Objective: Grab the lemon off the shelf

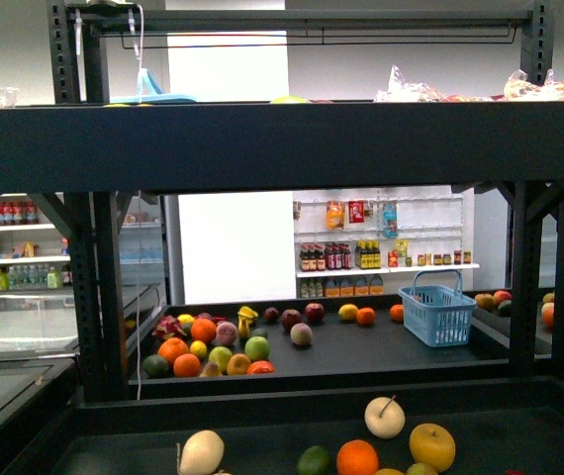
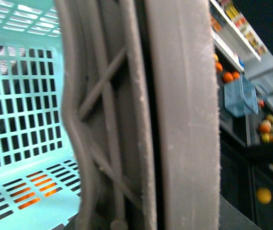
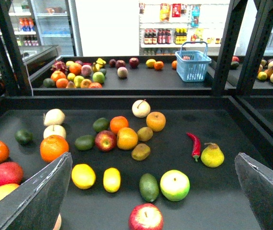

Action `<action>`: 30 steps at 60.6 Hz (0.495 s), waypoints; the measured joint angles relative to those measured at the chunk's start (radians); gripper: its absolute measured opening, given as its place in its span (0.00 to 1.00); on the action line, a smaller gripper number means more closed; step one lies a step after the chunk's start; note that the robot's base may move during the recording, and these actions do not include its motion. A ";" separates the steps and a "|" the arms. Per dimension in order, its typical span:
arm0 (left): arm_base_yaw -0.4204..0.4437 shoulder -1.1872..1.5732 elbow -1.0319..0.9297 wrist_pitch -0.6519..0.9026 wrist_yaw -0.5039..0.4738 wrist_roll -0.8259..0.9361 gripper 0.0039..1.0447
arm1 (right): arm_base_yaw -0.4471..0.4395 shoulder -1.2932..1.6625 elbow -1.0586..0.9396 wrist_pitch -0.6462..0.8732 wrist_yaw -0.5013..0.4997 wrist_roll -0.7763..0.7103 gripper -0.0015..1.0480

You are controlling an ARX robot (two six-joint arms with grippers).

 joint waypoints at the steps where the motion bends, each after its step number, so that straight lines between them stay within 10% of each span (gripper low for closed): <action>1: -0.029 -0.023 -0.023 -0.011 0.008 0.035 0.26 | 0.000 0.000 0.000 0.000 0.000 0.000 0.98; 30: -0.428 0.056 -0.153 0.071 -0.039 0.181 0.26 | 0.000 0.000 0.000 0.000 0.000 0.000 0.98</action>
